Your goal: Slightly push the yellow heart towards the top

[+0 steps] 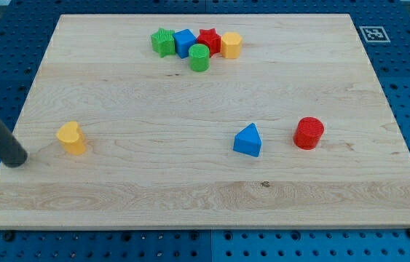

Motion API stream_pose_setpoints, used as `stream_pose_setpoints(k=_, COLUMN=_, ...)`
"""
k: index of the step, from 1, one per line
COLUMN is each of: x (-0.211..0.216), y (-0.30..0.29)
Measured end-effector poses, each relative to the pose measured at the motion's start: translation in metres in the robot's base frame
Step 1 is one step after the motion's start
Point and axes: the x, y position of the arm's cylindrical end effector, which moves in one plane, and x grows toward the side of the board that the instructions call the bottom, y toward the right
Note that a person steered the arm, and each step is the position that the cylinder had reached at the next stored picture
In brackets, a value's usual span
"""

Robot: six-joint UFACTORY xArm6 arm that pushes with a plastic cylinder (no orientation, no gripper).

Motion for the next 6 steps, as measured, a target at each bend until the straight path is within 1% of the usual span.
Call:
stream_pose_setpoints(k=1, x=-0.007, y=0.020)
stream_pose_setpoints(k=3, x=-0.007, y=0.061)
stream_pose_setpoints(k=4, x=-0.015, y=0.066)
stream_pose_setpoints(k=6, x=-0.067, y=0.066)
